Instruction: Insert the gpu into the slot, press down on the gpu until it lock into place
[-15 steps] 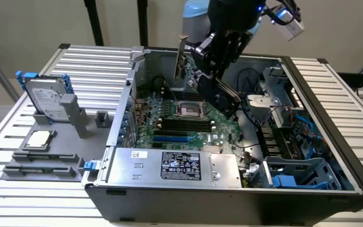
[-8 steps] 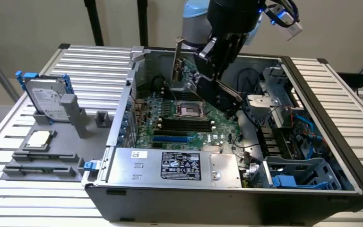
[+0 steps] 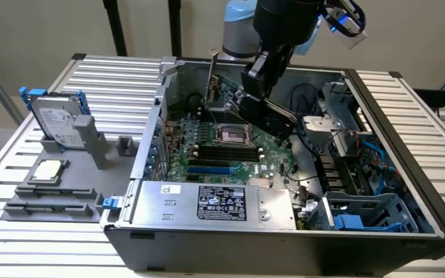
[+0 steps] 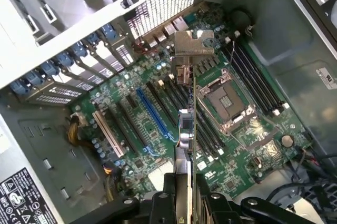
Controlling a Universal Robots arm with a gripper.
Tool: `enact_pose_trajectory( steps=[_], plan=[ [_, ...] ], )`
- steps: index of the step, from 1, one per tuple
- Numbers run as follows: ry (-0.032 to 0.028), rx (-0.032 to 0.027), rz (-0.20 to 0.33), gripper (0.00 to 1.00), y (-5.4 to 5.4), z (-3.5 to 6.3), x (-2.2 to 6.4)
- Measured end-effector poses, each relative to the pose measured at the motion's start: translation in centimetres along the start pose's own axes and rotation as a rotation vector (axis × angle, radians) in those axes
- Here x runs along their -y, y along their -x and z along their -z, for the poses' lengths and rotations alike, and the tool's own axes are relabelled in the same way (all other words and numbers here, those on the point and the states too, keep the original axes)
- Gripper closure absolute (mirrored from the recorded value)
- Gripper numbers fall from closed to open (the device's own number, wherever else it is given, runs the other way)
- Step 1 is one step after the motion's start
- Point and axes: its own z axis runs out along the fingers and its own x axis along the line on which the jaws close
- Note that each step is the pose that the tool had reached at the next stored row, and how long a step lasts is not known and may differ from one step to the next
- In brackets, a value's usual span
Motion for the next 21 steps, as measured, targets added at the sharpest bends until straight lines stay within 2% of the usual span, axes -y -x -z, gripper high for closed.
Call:
enact_pose_trajectory(
  steps=[7,11,17,21],
  plan=[
    [0.0166,0.0128,0.122,0.74,-0.01,-0.41,0.03],
    [0.0220,0.0133,0.195,0.74,-0.01,-0.59,0.04],
    [0.0237,0.0100,0.305,0.74,-0.02,-0.79,0.06],
    [0.0186,0.0087,0.375,0.74,-0.02,-0.92,0.08]
  ],
)
